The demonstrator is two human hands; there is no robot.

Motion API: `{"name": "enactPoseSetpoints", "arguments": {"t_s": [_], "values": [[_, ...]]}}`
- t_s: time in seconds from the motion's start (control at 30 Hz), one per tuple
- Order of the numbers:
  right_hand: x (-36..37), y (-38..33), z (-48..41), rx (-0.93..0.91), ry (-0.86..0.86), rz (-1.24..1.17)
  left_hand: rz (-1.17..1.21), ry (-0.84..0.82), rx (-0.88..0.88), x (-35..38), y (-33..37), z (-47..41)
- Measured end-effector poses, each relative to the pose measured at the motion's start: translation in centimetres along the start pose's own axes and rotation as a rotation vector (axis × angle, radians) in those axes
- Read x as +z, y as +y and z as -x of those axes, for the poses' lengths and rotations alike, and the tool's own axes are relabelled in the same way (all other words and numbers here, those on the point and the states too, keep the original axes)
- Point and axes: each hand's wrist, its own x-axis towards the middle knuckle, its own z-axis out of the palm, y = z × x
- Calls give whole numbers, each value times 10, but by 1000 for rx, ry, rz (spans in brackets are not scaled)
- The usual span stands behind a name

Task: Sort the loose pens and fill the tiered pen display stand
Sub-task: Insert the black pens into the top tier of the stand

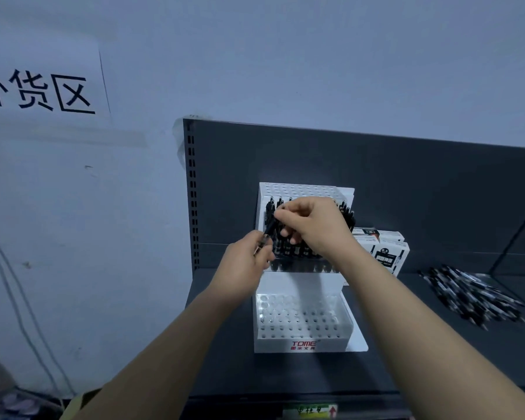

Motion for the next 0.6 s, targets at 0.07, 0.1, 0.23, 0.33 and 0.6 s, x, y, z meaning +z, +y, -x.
{"name": "enactPoseSetpoints", "arguments": {"t_s": [0.07,0.1,0.23,0.33,0.6], "values": [[-1,1,-4,16,-29,-50,-51,-7,14,1,1,0],[-2,2,-6,12,-9,-60,-105,-4,22,0,1,-1],[-17,3,-15,-97,174,63,-389,1,17,-10,-11,-1],[-19,3,-18,-170,205,173,-658,17,-13,-15,-20,-3],[12,10,-29,-225,38,553,-933,6,23,-15,-25,-7]]}}
